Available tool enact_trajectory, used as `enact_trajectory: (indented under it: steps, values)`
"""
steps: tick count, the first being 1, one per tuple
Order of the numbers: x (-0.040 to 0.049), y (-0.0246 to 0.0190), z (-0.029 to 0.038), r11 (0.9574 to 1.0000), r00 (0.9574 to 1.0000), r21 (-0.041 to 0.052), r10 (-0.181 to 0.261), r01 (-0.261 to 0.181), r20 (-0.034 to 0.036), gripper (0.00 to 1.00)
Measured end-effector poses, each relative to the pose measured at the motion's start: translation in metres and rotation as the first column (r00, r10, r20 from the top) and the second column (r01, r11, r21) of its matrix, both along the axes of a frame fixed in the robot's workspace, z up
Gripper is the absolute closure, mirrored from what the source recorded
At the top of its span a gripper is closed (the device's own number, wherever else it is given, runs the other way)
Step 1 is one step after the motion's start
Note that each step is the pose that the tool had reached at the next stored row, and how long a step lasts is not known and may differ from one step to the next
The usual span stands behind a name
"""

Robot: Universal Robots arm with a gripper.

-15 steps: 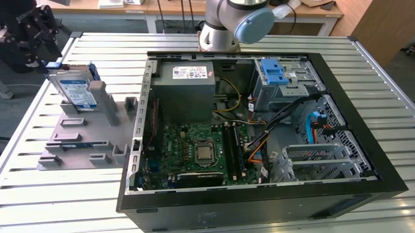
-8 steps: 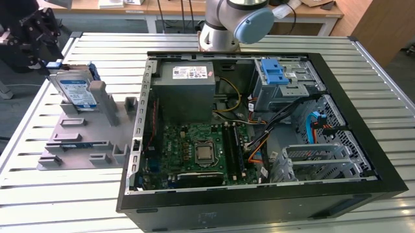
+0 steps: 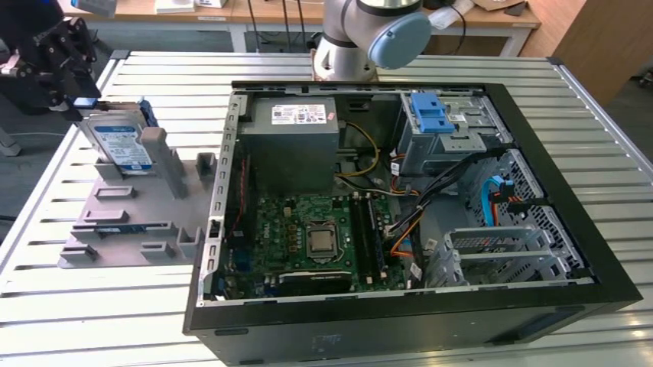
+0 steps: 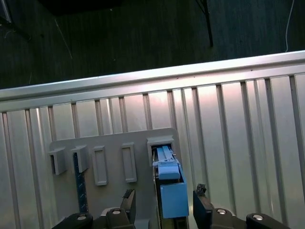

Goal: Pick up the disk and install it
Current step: 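Pick up the disk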

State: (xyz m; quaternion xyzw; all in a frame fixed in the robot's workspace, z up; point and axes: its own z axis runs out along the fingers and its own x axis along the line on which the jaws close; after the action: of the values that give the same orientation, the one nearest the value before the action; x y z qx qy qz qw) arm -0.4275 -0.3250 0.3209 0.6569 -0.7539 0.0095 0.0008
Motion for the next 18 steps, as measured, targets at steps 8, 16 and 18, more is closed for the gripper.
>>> enact_trajectory:
  steps: [8, 16, 18]
  values:
    - [0.0, 0.0014, -0.0013, 1.0, 1.0, 0.0, 0.0, 0.0, 0.0004, 0.44]
    - [0.0, 0.0025, -0.0061, 1.0, 1.0, -0.0001, 0.009, -0.009, 0.0002, 0.44]
    - [-0.0001, 0.0028, -0.008, 0.9999, 0.9999, 0.0, 0.014, -0.014, 0.0002, 0.44]
